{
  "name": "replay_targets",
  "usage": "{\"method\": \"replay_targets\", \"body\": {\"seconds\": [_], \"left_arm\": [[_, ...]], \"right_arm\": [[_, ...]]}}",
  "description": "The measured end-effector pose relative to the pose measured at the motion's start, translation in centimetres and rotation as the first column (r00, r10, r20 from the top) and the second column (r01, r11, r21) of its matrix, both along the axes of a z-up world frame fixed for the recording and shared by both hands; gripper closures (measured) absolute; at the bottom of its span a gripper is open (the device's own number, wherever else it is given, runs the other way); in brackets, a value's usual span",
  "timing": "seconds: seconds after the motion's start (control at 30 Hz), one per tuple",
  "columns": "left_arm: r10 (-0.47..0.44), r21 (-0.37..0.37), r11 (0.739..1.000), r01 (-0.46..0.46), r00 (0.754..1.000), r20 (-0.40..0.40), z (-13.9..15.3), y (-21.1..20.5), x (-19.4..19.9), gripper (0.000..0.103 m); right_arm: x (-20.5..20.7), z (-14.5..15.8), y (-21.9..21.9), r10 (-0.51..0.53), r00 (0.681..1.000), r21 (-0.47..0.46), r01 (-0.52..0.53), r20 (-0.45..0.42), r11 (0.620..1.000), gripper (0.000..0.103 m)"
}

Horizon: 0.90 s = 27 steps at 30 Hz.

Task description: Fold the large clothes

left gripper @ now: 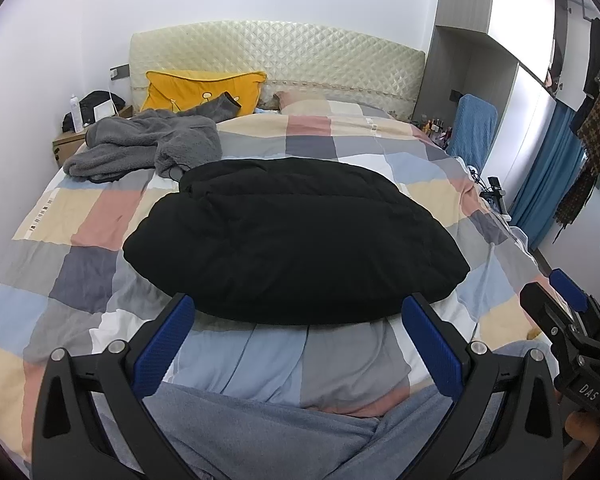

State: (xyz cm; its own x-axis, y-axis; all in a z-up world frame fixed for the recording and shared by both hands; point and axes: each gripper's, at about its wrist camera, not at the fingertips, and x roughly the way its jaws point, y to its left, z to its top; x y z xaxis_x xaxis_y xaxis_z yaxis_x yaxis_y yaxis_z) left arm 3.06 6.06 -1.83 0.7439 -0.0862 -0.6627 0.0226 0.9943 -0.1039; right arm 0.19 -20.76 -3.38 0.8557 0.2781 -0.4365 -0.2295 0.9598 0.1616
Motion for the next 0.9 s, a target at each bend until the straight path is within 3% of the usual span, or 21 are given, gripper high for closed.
{"method": "replay_targets", "body": {"seconds": [0.9], "left_arm": [[-0.004, 0.0, 1.0, 0.004, 1.0, -0.003, -0.02, 0.12, -0.08, 0.0]], "right_arm": [[0.26, 0.14, -0.28, 0.003, 1.0, 0.004, -0.003, -0.002, 1.0, 0.0]]}}
